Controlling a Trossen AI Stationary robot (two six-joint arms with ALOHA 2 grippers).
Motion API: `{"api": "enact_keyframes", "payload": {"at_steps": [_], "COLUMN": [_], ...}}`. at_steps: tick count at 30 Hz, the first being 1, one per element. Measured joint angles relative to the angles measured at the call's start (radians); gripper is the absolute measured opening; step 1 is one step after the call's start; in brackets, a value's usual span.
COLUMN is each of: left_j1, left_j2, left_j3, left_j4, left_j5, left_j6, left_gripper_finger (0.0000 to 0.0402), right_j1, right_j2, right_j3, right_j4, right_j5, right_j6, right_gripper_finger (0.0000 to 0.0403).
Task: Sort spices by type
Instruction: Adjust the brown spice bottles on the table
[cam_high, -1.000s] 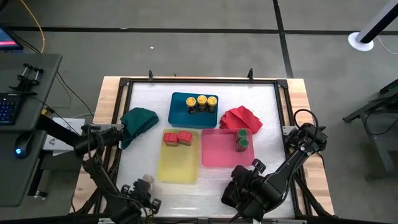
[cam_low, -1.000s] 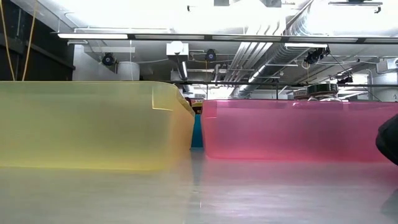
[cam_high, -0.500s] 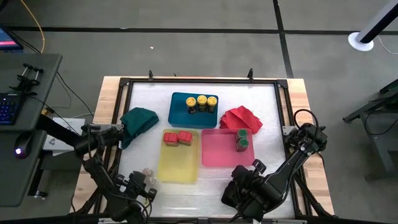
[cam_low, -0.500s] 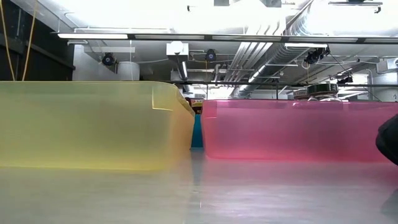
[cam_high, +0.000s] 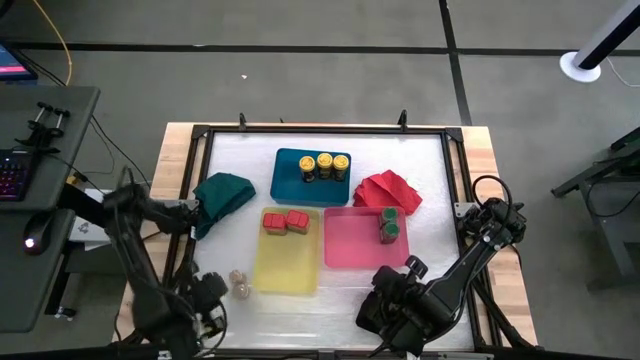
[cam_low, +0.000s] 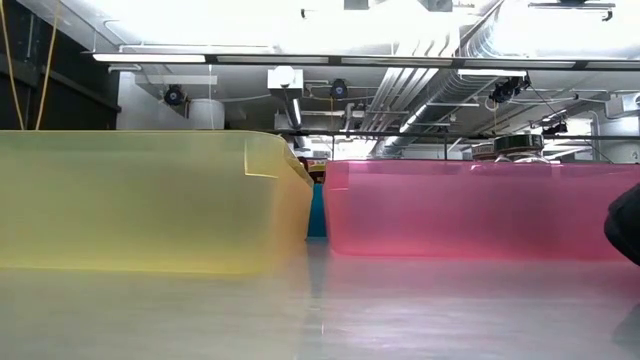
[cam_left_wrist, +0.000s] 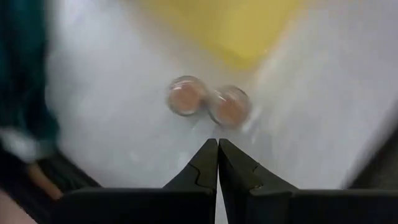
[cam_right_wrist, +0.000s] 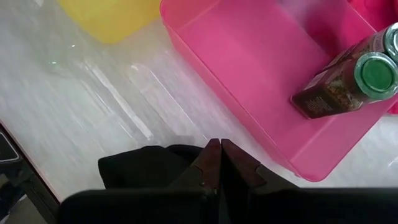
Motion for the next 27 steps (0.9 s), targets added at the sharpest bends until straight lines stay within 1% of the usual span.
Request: {"api": "enact_keyframes", "payload": {"at_steps": [3, 4, 6, 9, 13, 16, 21, 24, 27], "left_j1": [0.000, 0.007, 0.025, 0.064, 0.112, 0.135, 0.155, 0.155, 0.154], "left_j2": [-0.089, -0.112, -0.148, -0.163, -0.156, -0.156, -0.156, -0.156, -0.156], "left_j3": [0.000, 0.000, -0.012, -0.062, -0.178, -0.256, -0.317, -0.347, -0.369], "left_j4": [0.063, 0.082, 0.136, 0.217, 0.347, 0.405, 0.446, 0.546, 0.606], "left_j5": [0.062, 0.078, 0.087, 0.087, 0.119, 0.129, 0.096, 0.126, 0.149], "left_j6": [0.425, 0.533, 0.707, 0.875, 0.946, 0.938, 0.896, 0.926, 0.932], "left_gripper_finger": [0.0000, 0.0000, 0.0000, 0.0000, 0.0000, 0.0000, 0.0000, 0.0000, 0.0000], "right_j1": [-0.004, -0.005, -0.005, -0.006, -0.006, -0.006, -0.006, -0.006, -0.006], "right_j2": [0.000, 0.000, 0.000, 0.000, 0.000, 0.000, 0.000, 0.000, 0.000], "right_j3": [0.000, 0.000, 0.000, 0.000, 0.000, 0.000, 0.000, 0.000, 0.000], "right_j4": [0.001, 0.000, 0.001, 0.001, 0.005, 0.009, 0.013, 0.017, 0.018], "right_j5": [0.000, 0.000, 0.000, 0.000, 0.000, 0.000, 0.000, 0.000, 0.000], "right_j6": [-0.022, -0.030, -0.043, -0.046, -0.045, -0.045, -0.044, -0.044, -0.044], "right_gripper_finger": [0.0000, 0.0000, 0.0000, 0.0000, 0.0000, 0.0000, 0.0000, 0.0000, 0.0000]}}
